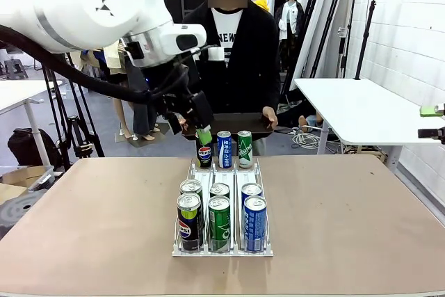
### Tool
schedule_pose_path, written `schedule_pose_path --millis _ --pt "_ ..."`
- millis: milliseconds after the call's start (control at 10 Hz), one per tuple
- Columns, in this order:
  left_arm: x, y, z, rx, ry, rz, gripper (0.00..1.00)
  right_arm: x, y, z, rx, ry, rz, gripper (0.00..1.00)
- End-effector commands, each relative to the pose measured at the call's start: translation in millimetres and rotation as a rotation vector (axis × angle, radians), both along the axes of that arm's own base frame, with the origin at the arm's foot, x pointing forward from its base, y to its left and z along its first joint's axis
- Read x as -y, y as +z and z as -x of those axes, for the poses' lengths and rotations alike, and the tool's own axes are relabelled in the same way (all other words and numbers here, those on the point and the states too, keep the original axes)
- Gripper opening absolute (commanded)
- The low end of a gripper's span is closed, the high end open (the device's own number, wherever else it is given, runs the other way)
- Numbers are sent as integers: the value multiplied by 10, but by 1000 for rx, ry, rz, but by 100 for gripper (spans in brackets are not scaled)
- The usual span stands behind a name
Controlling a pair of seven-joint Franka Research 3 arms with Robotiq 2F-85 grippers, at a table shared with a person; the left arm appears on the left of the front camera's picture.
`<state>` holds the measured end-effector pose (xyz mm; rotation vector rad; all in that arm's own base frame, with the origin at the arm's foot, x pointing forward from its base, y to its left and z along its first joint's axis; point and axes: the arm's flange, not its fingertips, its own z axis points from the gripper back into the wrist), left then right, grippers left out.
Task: Retrieve and hand over the desired beverage to the person.
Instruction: Pick up a can of the same type that the person held from the Automatic Can Dispenser.
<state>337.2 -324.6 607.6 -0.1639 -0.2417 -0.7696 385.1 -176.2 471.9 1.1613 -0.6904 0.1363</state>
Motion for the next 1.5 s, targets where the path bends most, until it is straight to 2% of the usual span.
schedule_pose_path --millis 0,100,500,900,1200,1400 --pt "194 -101 37 22 42 -56 100 5 -7 5 -5 -2 -6 100" --pt "289 -174 69 29 57 -64 100 5 -7 5 -5 -2 -6 100" --pt "600 -479 207 -48 149 -130 100 5 -7 5 -5 -2 -6 100" --pt "791 -741 277 -82 312 -126 100 5 -7 5 -5 -2 -6 100" --pt "833 -928 230 -108 358 -120 100 5 -7 5 -5 -2 -6 100" --pt "830 -1044 222 -138 294 -105 100 5 -7 5 -5 -2 -6 100"
